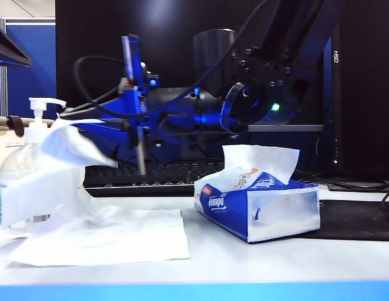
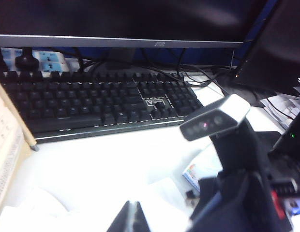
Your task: Pull out a tissue from the tissue dispenser, then press the switch of the alcohol sanitizer bottle to drop some sanitizer on the paper tissue, and finally place the treated tissue on the table.
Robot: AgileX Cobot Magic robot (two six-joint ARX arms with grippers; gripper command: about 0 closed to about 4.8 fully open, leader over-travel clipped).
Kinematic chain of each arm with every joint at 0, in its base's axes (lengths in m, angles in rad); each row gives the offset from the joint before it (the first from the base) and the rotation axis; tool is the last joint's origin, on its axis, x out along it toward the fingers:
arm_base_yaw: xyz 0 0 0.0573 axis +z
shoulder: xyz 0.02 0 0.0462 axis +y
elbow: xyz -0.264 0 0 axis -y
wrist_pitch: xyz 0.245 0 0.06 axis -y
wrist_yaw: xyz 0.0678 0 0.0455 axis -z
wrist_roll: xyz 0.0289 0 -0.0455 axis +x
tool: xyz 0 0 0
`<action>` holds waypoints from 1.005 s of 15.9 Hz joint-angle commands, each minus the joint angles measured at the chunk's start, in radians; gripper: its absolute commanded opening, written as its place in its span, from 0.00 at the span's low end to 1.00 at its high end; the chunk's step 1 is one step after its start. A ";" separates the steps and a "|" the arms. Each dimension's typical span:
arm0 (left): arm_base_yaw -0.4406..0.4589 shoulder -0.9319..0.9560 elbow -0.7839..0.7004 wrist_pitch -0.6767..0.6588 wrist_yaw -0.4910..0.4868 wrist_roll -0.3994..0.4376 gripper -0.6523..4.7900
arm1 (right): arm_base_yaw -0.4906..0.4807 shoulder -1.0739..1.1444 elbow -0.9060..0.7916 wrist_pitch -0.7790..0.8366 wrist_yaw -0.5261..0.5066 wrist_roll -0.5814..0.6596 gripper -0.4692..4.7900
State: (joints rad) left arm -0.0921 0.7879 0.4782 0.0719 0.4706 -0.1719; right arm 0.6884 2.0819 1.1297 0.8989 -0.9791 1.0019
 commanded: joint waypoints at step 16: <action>0.002 0.175 0.019 0.126 -0.060 0.000 0.11 | 0.048 -0.005 0.107 -0.045 -0.099 0.047 0.08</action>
State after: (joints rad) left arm -0.0921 0.9554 0.4839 0.1749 0.4339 -0.1730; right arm 0.7345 2.0823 1.2289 0.8467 -1.0706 1.0481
